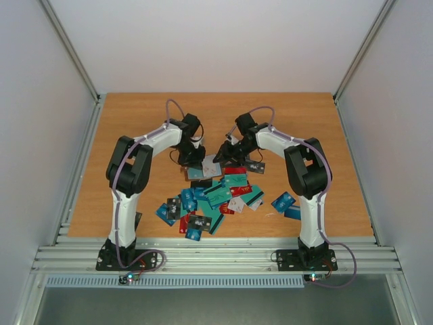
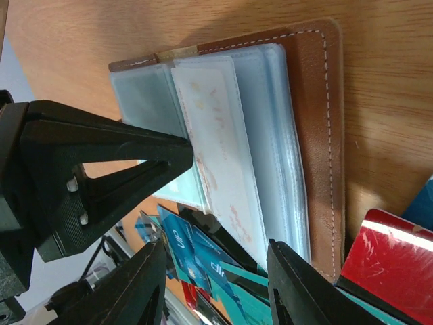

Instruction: Put the credit cards into the card holder

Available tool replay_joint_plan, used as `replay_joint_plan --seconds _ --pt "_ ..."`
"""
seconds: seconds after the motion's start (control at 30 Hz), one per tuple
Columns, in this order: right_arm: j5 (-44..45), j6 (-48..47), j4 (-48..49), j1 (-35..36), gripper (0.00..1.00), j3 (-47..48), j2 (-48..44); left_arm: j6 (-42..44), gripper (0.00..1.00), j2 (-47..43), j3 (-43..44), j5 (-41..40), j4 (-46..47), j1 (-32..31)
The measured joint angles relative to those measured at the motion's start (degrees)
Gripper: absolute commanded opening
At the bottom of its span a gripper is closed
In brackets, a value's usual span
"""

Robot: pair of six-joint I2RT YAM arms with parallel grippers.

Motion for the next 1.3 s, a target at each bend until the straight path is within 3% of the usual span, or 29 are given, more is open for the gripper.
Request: replay_joint_plan --seconds 0.7,1.3 --pt "-4.00 0.00 1.16 0.00 0.42 0.59 2.89 0.87 0.00 2.43 2.80 1.18 -0.61 0.02" --pt "-1.60 -4.24 -1.75 0.00 0.42 1.49 3.15 0.85 0.00 2.69 3.02 1.51 -0.61 0.02"
